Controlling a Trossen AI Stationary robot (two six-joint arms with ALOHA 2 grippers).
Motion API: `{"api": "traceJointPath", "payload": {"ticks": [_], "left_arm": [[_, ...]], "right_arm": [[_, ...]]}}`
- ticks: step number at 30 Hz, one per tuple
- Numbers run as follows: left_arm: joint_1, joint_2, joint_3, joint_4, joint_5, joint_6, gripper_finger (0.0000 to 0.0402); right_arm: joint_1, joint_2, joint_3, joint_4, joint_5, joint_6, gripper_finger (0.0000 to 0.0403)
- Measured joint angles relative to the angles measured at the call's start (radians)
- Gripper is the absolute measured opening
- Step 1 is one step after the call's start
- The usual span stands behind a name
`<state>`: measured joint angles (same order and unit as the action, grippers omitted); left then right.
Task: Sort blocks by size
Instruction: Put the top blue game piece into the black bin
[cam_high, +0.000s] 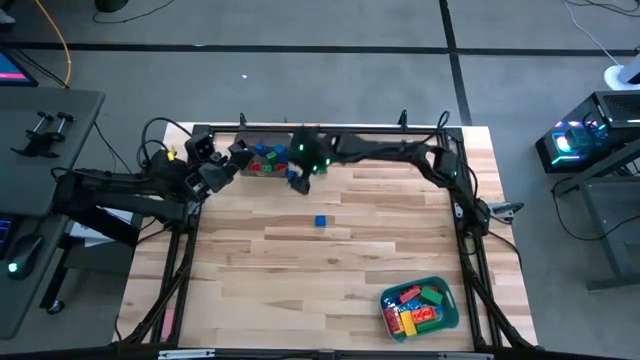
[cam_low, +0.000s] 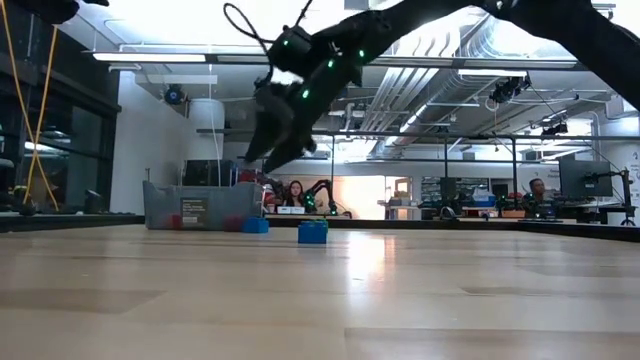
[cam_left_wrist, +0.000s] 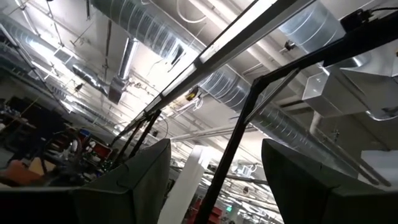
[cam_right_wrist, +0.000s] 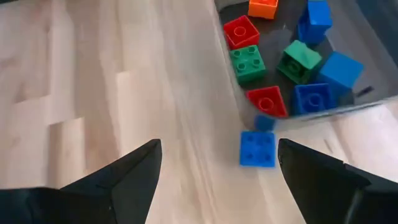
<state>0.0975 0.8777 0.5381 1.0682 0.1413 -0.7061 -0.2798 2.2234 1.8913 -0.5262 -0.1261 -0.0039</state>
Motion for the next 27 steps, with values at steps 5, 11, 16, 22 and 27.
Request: {"api": "traceJointPath", "payload": {"ticks": [5,11,16,22,27], "left_arm": [[0.000,0.000,0.000,-0.001,0.001,-0.033,0.0237],[0.000,0.000,0.000,-0.006,0.001,-0.034,0.0237],[0.000,0.000,0.000,-0.007,0.001,-0.034,0.0237],[0.000,0.000,0.000,-0.010,-0.003,-0.077,0.0237],[0.000,0.000,0.000,-0.010,-0.003,-0.102,0.0237]], "right_arm": [[0.040,0.003,-0.160,0.251,0.174,0.073,0.0316],[0.036,0.020,-0.214,0.335,0.232,0.075,0.0316],[0.031,0.071,-0.188,0.372,0.218,0.080,0.0316],[0.031,0.177,-0.081,0.342,0.225,0.131,0.0316],[0.031,0.231,0.001,0.243,0.259,0.102,0.0316]]}}
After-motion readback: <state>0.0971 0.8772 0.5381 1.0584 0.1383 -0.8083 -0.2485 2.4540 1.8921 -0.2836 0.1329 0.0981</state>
